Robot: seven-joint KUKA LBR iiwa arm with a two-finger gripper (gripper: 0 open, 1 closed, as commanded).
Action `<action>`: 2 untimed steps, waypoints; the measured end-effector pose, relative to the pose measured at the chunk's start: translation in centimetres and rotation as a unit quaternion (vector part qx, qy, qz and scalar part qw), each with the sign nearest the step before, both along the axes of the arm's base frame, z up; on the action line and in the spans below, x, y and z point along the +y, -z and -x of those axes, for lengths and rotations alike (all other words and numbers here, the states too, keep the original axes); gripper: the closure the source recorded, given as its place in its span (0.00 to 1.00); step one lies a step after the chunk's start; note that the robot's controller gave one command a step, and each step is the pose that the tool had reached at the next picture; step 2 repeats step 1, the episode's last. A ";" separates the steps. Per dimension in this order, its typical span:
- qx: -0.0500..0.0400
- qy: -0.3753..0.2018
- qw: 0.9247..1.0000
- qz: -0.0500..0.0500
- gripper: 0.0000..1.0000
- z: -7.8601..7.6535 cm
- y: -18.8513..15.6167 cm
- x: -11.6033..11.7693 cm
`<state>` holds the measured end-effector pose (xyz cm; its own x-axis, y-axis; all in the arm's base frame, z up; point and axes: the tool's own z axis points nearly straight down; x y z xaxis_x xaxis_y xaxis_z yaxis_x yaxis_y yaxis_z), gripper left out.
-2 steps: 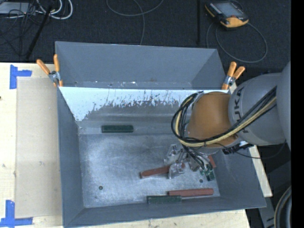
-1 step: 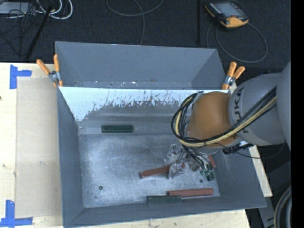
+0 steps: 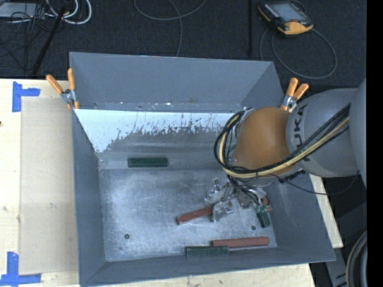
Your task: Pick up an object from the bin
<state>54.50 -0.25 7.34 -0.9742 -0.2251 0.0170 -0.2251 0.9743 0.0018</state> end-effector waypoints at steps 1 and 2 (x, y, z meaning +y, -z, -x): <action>-0.009 -0.059 0.998 -0.002 1.00 2.5 -19.3 0.8; -0.009 -0.059 0.998 -0.002 1.00 2.5 -19.3 0.8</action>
Offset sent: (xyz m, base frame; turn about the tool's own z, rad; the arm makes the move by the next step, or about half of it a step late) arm 0.0000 0.0000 0.0000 0.0000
